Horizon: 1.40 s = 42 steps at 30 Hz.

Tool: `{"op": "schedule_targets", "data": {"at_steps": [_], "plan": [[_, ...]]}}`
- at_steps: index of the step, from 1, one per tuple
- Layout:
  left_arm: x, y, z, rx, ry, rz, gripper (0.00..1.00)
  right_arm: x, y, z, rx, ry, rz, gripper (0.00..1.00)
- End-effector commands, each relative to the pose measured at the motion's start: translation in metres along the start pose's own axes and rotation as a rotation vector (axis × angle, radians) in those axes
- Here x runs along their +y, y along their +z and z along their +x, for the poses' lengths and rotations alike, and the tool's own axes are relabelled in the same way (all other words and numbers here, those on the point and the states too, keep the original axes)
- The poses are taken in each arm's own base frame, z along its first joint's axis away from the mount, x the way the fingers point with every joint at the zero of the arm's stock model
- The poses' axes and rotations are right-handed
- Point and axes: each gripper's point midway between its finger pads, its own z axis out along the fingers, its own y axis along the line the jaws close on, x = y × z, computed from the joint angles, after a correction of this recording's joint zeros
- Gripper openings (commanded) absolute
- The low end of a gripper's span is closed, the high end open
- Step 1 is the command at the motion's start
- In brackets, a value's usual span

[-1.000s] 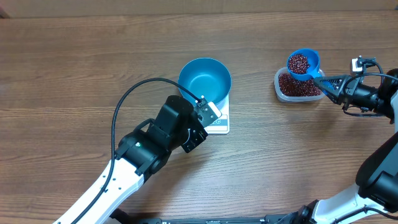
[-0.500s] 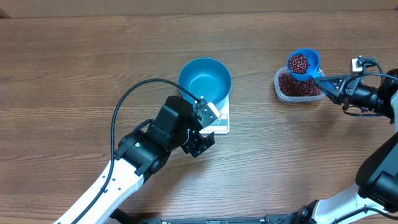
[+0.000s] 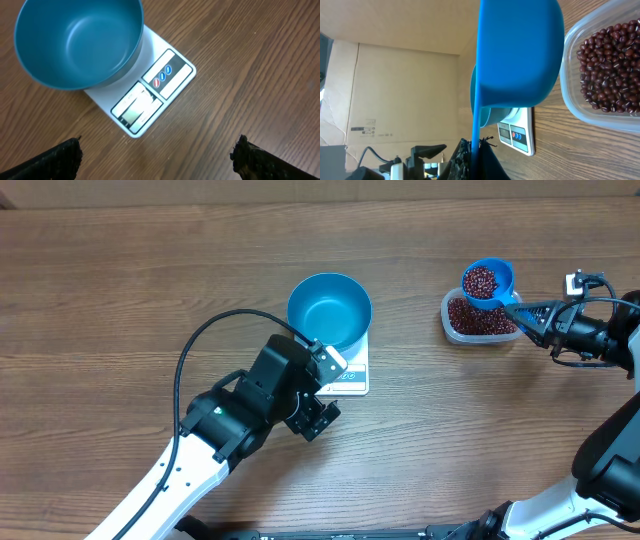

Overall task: Scoop item into bowl and weigh 150g on scale
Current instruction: 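Pull the left gripper back from the scale, then move the left gripper further left, away from the scale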

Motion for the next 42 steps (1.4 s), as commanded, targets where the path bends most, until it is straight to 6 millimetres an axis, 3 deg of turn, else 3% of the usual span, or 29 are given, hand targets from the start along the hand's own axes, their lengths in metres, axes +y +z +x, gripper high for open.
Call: {"op": "schedule_targets", "data": {"at_steps": [1, 6, 23, 27, 36, 42], "plan": [[0.010, -0.017, -0.019, -0.050, -0.039, -0.045, 0.99, 0.001, 0.000, -0.001, -0.009, -0.012, -0.023, 0.04], [0.011, -0.019, -0.020, -0.052, -0.042, -0.046, 1.00, 0.001, 0.000, -0.001, -0.008, -0.009, -0.023, 0.04], [0.016, -0.019, 0.005, 0.057, 0.053, -0.082, 1.00, 0.001, 0.000, -0.001, -0.007, -0.010, -0.024, 0.04], [0.006, -0.018, 0.008, 0.066, 0.134, -0.022, 1.00, 0.001, 0.000, -0.001, -0.007, -0.010, -0.024, 0.04], [0.003, -0.019, 0.015, 0.094, 0.211, -0.006, 1.00, 0.001, 0.000, -0.001, -0.007, -0.010, -0.024, 0.04], [-0.016, -0.020, 0.016, 0.073, 0.300, 0.114, 0.99, 0.001, 0.000, -0.001, -0.007, -0.009, -0.024, 0.04]]}}
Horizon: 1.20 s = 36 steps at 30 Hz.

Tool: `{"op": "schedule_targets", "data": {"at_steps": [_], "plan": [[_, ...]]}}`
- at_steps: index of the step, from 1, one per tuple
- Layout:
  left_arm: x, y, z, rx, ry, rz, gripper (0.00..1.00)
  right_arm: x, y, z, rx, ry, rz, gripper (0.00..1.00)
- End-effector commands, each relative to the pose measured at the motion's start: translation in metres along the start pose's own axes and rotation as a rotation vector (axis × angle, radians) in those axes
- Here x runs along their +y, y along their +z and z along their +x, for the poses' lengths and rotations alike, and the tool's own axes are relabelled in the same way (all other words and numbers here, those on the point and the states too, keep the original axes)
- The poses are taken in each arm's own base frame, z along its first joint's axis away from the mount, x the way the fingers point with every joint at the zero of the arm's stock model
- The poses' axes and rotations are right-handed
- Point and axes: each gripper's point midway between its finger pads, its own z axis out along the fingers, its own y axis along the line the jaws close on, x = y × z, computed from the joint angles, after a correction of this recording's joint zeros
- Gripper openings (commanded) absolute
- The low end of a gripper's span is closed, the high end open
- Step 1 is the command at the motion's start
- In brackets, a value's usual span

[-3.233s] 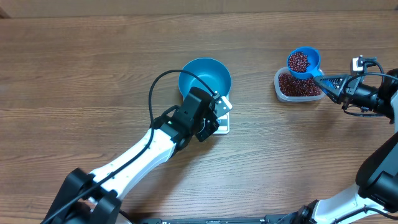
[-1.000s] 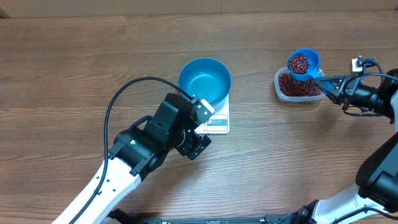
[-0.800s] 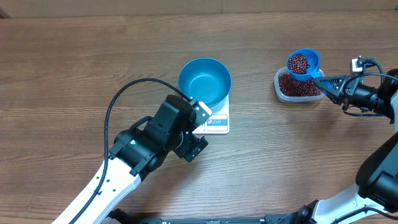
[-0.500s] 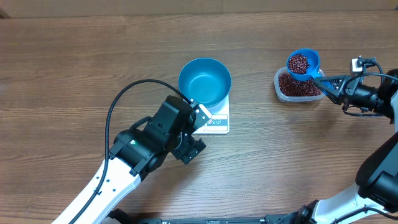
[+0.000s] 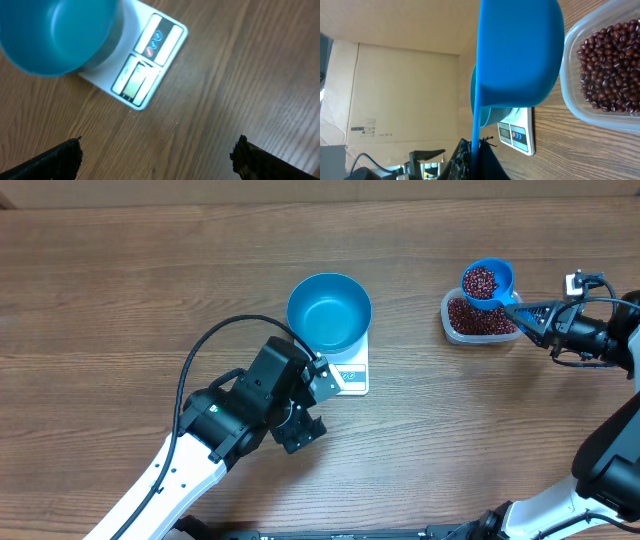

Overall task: Scoop item into bowl and weigh 150g on scale
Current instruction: 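Move the left gripper further left, away from the scale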

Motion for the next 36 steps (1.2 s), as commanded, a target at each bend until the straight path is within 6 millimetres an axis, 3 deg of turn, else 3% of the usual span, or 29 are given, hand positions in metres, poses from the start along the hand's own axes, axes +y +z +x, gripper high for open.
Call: {"op": "schedule_targets", "data": {"at_steps": [1, 7, 13, 17, 20, 28, 36], "plan": [[-0.007, -0.010, -0.011, -0.065, 0.073, 0.063, 1.00, 0.001, 0.000, -0.001, -0.008, -0.010, -0.023, 0.04], [0.002, -0.014, -0.006, -0.101, 0.038, 0.117, 1.00, 0.001, 0.000, -0.001, -0.008, -0.010, -0.023, 0.04], [0.013, -0.031, -0.010, -0.263, 0.034, 0.219, 1.00, 0.000, 0.000, 0.000, -0.005, -0.010, -0.016, 0.04], [0.030, -0.036, -0.002, -0.295, -0.033, 0.208, 0.99, 0.000, 0.000, 0.000, -0.006, -0.011, -0.016, 0.04], [0.029, -0.040, 0.000, -0.318, -0.019, 0.230, 1.00, 0.000, 0.000, -0.001, -0.006, -0.012, -0.016, 0.04], [0.032, -0.031, 0.007, -0.271, 0.001, 0.195, 1.00, 0.000, 0.000, -0.001, -0.006, -0.013, -0.016, 0.04], [0.033, -0.010, 0.023, -0.229, -0.006, 0.173, 1.00, 0.000, 0.000, -0.001, -0.006, -0.013, -0.016, 0.04]]}}
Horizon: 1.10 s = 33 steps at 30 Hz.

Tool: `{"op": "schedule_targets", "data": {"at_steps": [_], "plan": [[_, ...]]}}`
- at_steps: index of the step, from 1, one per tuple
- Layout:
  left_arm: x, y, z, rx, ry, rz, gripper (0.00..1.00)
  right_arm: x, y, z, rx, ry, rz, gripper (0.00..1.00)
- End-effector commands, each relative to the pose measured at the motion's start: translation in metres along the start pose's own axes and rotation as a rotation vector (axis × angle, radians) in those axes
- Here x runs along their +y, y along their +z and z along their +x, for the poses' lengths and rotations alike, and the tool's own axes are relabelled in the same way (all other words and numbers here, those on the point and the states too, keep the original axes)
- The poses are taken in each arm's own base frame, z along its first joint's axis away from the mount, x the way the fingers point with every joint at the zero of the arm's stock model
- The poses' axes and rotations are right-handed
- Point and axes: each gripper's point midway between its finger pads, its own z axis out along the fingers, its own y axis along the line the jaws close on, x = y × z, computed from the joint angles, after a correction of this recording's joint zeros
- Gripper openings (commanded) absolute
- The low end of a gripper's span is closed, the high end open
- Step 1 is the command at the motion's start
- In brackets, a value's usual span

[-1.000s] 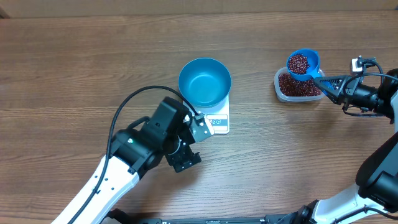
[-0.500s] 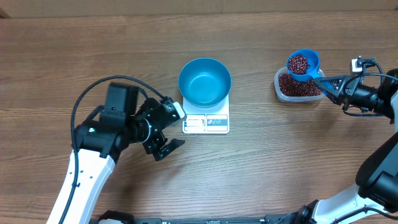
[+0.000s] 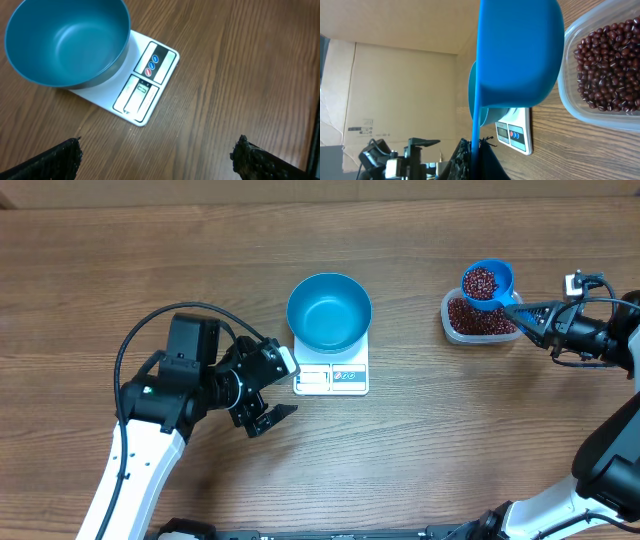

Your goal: Scoop item into bowl and weigh 150g on scale

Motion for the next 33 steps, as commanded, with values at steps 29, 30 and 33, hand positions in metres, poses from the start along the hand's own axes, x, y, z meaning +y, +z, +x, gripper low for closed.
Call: {"op": "schedule_targets", "data": {"at_steps": [29, 30, 33], "plan": [[0.010, 0.005, 0.010, 0.033, 0.045, -0.071, 1.00, 0.002, 0.000, -0.001, -0.009, -0.011, -0.027, 0.04], [0.010, 0.005, 0.010, 0.033, 0.045, -0.071, 0.99, 0.002, 0.000, -0.001, -0.009, -0.011, -0.027, 0.04], [0.010, 0.005, 0.010, 0.034, 0.046, -0.071, 1.00, 0.002, 0.000, -0.001, -0.009, -0.011, -0.027, 0.04]]}}
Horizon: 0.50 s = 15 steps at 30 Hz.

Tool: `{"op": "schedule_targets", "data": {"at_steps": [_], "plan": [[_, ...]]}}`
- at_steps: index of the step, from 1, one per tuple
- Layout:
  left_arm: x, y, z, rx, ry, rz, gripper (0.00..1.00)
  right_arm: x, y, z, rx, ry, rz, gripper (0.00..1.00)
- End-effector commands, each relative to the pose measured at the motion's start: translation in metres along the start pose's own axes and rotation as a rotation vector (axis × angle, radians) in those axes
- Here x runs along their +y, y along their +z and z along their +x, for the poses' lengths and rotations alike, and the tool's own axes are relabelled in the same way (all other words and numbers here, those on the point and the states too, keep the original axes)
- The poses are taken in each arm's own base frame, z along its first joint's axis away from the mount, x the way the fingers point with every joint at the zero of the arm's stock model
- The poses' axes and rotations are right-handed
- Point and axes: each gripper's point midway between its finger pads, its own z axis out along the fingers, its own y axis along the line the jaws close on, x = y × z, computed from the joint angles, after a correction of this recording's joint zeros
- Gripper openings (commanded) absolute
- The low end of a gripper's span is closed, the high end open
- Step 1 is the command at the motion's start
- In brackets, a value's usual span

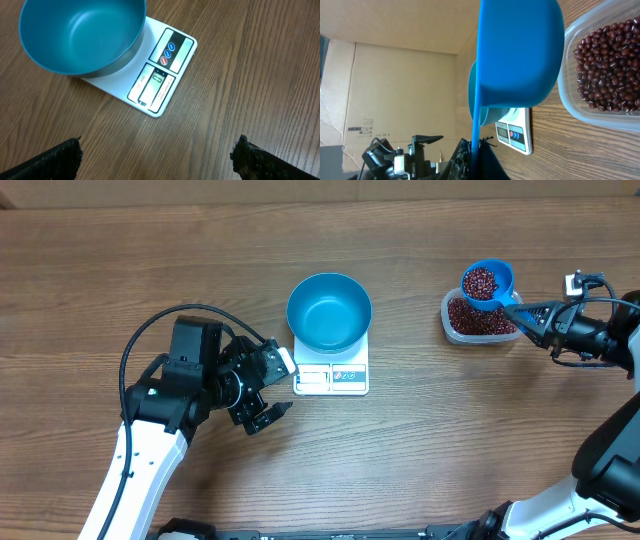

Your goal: Scoop item into bowl and weigh 150g on scale

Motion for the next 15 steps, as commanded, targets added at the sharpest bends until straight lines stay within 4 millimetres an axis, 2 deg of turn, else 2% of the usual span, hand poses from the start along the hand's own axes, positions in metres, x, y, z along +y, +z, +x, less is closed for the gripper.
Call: {"op": "schedule_targets", "data": {"at_steps": [1, 15], "plan": [[-0.0028, -0.0012, -0.0013, -0.007, 0.027, -0.001, 0.99, 0.0017, 0.0000, -0.0011, -0.009, -0.011, -0.027, 0.04], [-0.0039, -0.0012, -0.0005, -0.004, 0.060, 0.003, 0.99, 0.0017, 0.0001, -0.0010, -0.009, -0.011, -0.027, 0.04]]}}
